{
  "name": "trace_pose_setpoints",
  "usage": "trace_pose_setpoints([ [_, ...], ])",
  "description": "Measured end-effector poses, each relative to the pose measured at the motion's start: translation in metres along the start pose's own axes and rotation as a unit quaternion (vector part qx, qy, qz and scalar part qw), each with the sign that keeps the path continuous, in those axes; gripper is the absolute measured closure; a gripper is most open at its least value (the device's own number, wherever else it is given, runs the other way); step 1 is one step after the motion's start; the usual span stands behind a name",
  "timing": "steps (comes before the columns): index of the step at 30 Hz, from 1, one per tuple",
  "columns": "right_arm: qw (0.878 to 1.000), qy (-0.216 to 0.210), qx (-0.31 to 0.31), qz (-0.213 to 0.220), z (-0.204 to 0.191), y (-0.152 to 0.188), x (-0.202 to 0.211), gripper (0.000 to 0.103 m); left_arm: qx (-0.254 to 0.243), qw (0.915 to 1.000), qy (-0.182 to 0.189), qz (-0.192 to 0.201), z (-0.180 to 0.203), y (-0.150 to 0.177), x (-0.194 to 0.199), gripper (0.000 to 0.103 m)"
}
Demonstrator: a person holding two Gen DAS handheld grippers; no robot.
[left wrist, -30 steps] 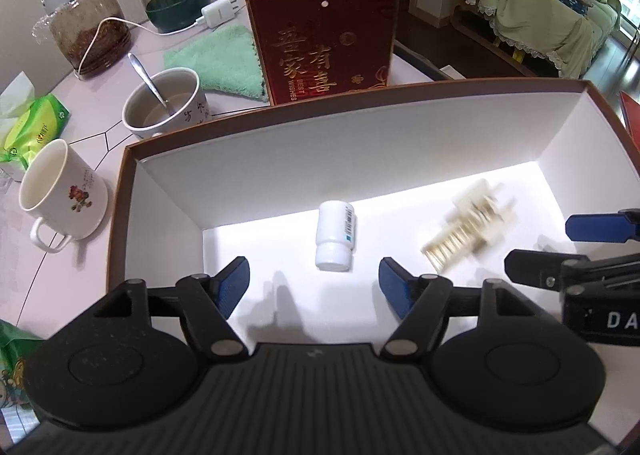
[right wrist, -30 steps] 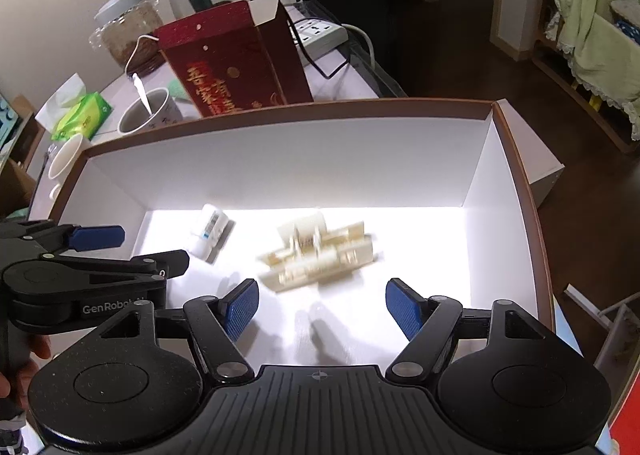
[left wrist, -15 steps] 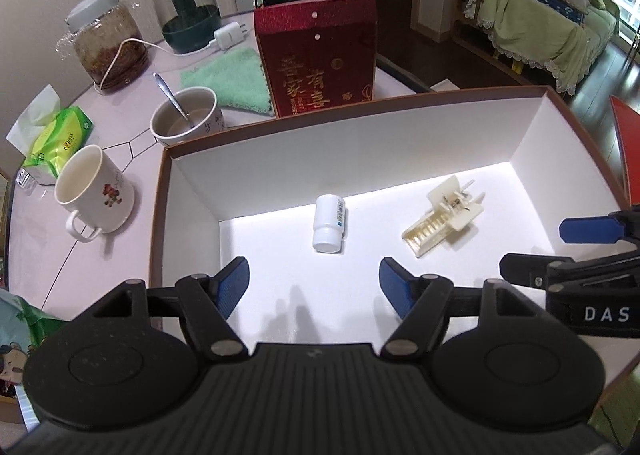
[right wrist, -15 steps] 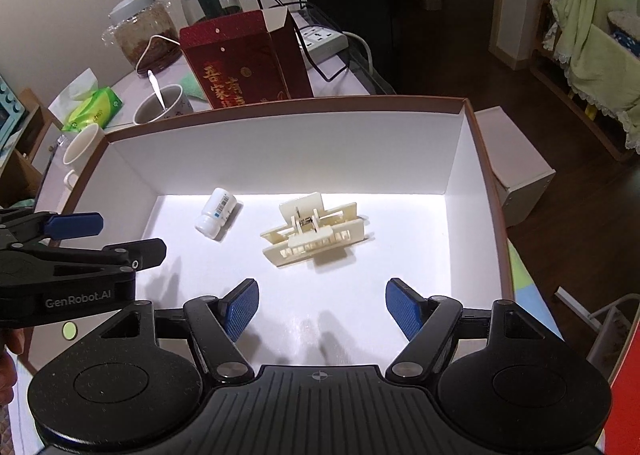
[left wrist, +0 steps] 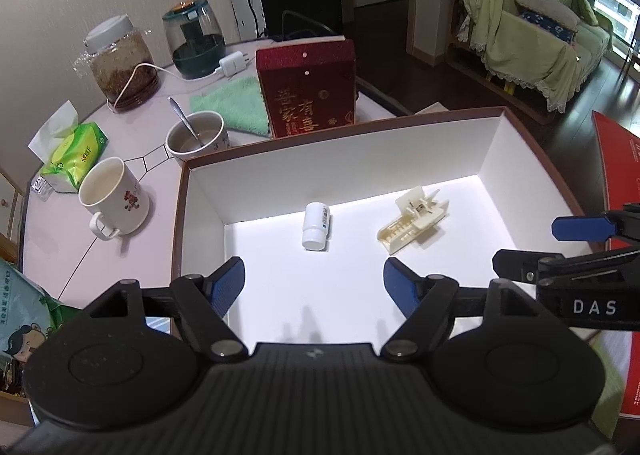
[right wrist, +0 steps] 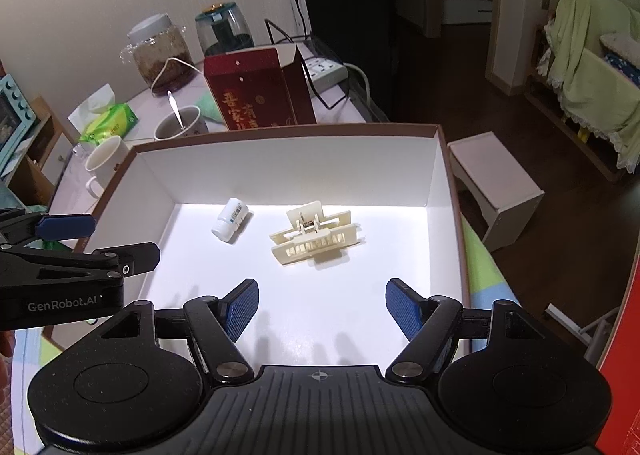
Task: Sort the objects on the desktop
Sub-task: 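Withdraw both grippers from the box back toward the remaining items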
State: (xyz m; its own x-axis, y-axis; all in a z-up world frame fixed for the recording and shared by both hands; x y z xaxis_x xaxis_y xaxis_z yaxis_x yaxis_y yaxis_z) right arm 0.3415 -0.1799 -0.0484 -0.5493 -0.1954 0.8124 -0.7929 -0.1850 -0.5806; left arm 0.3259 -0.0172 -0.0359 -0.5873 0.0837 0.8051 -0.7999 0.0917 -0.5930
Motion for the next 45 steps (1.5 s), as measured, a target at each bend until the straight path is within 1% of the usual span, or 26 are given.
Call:
trace_pose_setpoints([
  [3, 1.0, 0.001, 0.002, 0.008, 0.0, 0.004, 0.01, 0.03, -0.001, 1.0, 0.0, 0.007, 0.004, 0.003, 0.011, 0.027],
  [16, 0.999, 0.007, 0.008, 0.037, 0.002, 0.026, 0.051, 0.03, -0.007, 0.9995, 0.006, 0.031, 0.022, 0.021, 0.052, 0.027],
  [22, 0.999, 0.003, 0.01, 0.052, 0.001, 0.035, 0.069, 0.03, -0.009, 0.9992, 0.008, 0.038, 0.028, 0.031, 0.068, 0.026],
  [26, 0.998, 0.001, 0.012, 0.062, 0.001, 0.042, 0.08, 0.03, -0.008, 0.9989, 0.01, 0.045, 0.03, 0.038, 0.079, 0.024],
  [27, 0.998, 0.0, 0.012, 0.064, 0.001, 0.043, 0.083, 0.03, -0.008, 0.9988, 0.01, 0.047, 0.03, 0.039, 0.082, 0.023],
  [36, 0.996, -0.009, 0.017, 0.09, 0.0, 0.059, 0.11, 0.03, -0.004, 0.998, 0.014, 0.061, 0.03, 0.06, 0.109, 0.023],
  [45, 0.993, -0.031, 0.018, 0.117, 0.003, 0.075, 0.135, 0.03, 0.002, 0.9967, 0.012, 0.081, 0.014, 0.089, 0.144, 0.023],
])
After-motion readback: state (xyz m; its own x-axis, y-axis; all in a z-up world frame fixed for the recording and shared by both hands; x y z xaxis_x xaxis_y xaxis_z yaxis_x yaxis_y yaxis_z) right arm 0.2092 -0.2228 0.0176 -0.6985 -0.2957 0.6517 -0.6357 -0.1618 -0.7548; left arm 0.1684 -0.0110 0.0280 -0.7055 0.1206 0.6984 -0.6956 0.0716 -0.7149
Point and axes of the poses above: each gripper's, at about its wrist camera, not at the fingertips, and x roughly against the way its jaws point, z to its right, y to its underside, the point moved 4 cm from there along -x, roughly the way its jaws point, and after that the axes turned 9 degrees about y, right-handed, at the moved point
